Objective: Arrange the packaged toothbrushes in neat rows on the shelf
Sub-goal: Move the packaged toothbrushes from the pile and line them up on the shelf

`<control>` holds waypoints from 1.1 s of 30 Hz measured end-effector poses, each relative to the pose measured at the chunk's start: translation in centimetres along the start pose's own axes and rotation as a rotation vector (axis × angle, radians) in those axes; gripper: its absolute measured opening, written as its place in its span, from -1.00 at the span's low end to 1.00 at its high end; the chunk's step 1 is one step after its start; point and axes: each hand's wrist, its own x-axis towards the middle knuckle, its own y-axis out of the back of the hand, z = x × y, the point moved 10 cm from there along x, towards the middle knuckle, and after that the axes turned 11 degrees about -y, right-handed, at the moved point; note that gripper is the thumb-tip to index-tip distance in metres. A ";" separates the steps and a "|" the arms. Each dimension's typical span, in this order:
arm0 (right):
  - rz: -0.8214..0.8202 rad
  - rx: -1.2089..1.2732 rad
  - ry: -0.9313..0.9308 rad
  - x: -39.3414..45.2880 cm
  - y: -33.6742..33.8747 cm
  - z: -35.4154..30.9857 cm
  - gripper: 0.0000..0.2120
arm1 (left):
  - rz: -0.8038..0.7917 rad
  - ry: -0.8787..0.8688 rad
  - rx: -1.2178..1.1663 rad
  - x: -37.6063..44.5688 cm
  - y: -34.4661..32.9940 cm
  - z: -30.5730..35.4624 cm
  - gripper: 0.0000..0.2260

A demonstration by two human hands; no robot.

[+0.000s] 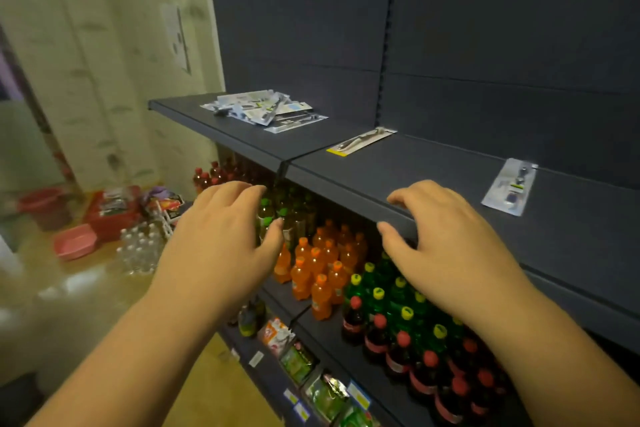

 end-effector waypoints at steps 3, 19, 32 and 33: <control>-0.048 0.027 0.055 2.6 -3.7 -3.4 -0.62 | -0.012 0.041 0.008 0.3 -1.4 -3.9 -0.51; -0.009 0.067 0.072 20.6 -18.3 -16.0 -0.72 | -0.040 0.120 0.114 12.7 -8.2 -22.8 -0.56; -0.045 -0.135 -0.158 28.9 -23.8 -15.3 -0.73 | -0.116 -0.088 -0.125 26.8 -18.2 -28.8 -0.48; -0.040 -0.160 -0.183 29.5 -24.0 -15.2 -0.73 | -0.121 -0.118 -0.146 28.2 -18.8 -28.9 -0.48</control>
